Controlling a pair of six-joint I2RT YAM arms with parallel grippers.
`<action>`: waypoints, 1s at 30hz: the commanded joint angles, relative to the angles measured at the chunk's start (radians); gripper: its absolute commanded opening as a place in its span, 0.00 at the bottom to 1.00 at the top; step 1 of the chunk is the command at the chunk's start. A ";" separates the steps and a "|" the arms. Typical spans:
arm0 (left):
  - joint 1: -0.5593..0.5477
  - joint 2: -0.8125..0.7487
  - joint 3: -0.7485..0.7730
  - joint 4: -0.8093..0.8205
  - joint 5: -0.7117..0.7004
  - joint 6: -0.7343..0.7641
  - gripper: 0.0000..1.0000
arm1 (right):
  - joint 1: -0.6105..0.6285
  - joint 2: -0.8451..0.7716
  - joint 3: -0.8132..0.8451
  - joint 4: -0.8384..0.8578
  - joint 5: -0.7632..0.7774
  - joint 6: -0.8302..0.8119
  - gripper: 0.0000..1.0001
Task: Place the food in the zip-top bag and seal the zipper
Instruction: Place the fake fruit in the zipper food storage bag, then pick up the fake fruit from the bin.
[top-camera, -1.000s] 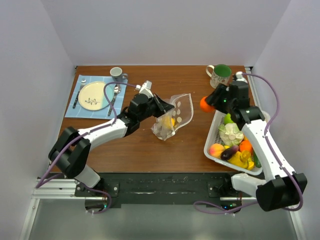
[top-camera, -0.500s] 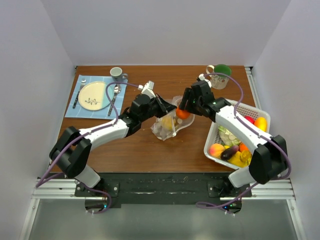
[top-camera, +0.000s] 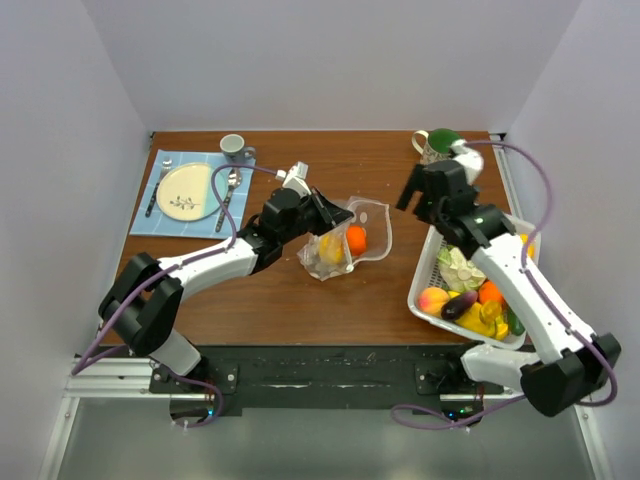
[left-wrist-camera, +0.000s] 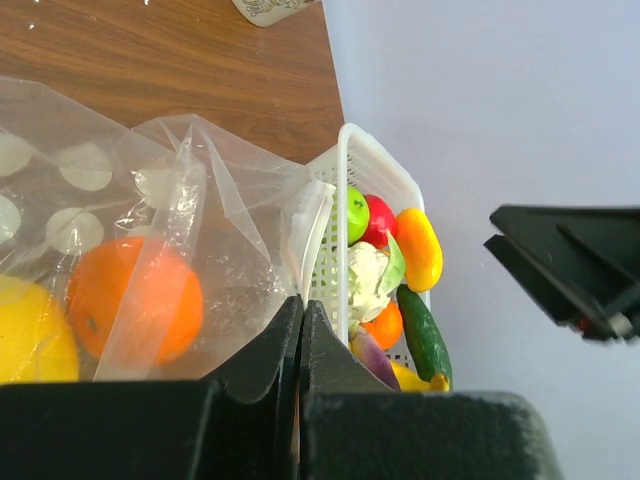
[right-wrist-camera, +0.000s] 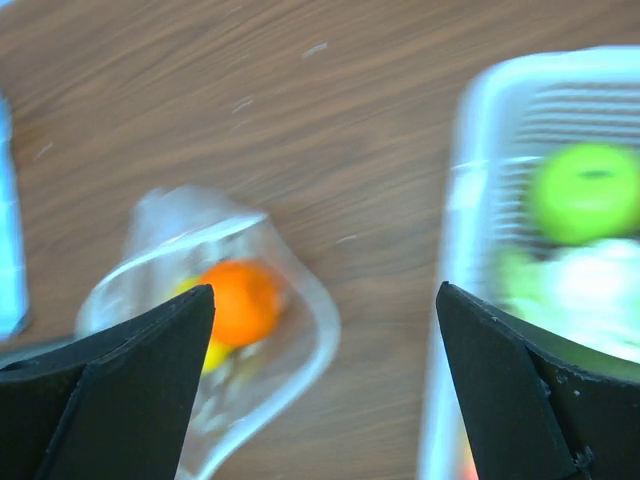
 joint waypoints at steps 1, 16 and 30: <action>-0.002 -0.005 0.027 0.072 0.025 -0.007 0.00 | -0.263 -0.041 -0.005 -0.161 0.179 -0.097 0.98; -0.002 0.080 0.131 -0.053 0.069 0.042 0.00 | -0.719 0.135 -0.048 -0.101 0.166 -0.142 0.99; -0.003 0.094 0.179 -0.095 0.069 0.068 0.00 | -0.845 0.175 -0.154 0.052 0.008 -0.114 0.95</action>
